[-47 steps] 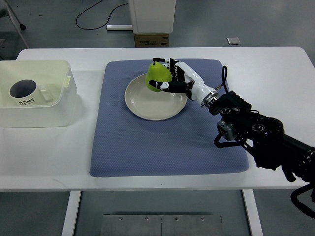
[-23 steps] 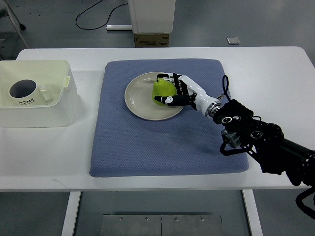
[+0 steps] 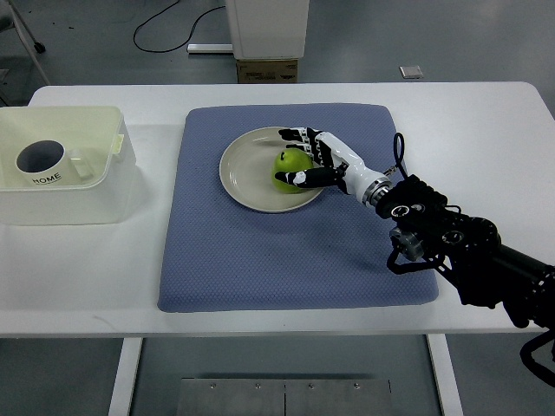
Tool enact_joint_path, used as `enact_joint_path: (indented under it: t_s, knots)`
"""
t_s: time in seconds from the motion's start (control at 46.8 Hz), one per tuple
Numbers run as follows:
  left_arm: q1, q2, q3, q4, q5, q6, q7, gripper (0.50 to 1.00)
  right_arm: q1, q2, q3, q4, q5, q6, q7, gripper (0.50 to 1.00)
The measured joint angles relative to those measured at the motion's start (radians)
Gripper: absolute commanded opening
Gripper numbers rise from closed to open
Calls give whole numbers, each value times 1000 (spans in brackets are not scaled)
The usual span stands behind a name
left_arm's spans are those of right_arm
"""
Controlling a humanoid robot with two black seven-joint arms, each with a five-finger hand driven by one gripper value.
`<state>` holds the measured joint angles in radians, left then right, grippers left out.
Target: Place pear on plate with right hand
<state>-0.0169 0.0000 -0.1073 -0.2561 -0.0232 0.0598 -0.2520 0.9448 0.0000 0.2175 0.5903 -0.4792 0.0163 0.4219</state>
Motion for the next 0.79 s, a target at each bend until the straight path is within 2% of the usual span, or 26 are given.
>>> enact_joint_path:
  t_s: [0.663,0.791]
  knots:
    - [0,0,0,0,0,0,0,1000,-3,0,94,0,9,3,0,1000]
    - [0,0,0,0,0,0,0,1000,-6,-36,121,0,61,3,-2,1000]
